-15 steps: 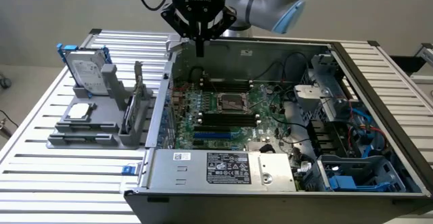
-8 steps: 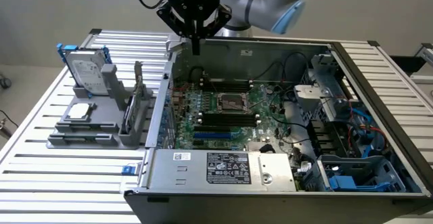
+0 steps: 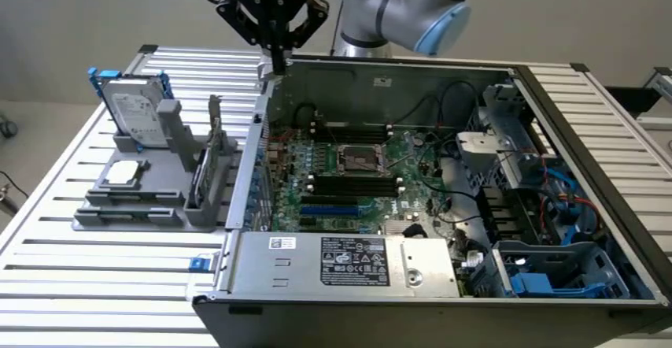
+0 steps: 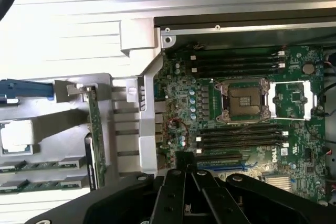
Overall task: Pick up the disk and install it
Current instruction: 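Reach for the disk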
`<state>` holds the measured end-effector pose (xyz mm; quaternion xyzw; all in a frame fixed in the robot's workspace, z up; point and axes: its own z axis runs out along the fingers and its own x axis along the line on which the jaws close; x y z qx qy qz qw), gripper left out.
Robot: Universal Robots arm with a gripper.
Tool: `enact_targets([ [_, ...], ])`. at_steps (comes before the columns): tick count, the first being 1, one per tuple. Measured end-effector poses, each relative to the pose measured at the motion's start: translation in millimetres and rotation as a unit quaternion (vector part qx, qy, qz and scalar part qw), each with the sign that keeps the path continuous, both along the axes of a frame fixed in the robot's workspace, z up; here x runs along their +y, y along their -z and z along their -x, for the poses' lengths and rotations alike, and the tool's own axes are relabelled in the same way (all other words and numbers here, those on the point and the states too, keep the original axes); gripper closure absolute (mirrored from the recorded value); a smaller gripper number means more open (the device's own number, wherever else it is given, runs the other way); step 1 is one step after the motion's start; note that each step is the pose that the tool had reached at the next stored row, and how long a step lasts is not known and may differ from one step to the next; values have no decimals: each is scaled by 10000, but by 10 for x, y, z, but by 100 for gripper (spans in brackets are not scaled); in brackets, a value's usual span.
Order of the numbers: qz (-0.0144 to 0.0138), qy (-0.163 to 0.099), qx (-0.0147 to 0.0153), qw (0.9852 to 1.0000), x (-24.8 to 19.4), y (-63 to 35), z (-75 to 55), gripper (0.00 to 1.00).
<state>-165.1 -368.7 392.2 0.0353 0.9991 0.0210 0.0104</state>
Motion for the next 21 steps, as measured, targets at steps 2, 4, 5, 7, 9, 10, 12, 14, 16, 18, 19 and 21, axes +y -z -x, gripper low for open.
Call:
enact_targets([
  [2, 16, 0, 6, 10000, 39, 0, 92, 89],
  [4, 32, 0, 14, 10000, 75, 1, 184, 89],
  [5, 40, 0, 19, 10000, 93, 2, 230, 89],
  [7, 56, 1, 29, 10000, 125, 4, 320, 89],
  [9, 77, 0, 42, 10000, 157, 5, 410, 89],
  [10, 88, 1, 48, 10000, 173, 6, 455, 89],
  [12, 109, 0, 62, 9999, 207, 7, 549, 89],
  [14, 129, 0, 73, 9999, 238, 10, 638, 89],
  [16, 150, 1, 86, 9999, 270, 12, 727, 89],
  [18, 172, 0, 99, 9998, 302, 14, 819, 89],
  [19, 183, 1, 105, 9998, 318, 15, 865, 89],
  [21, 205, 0, 118, 9997, 348, 18, 955, 89],
])
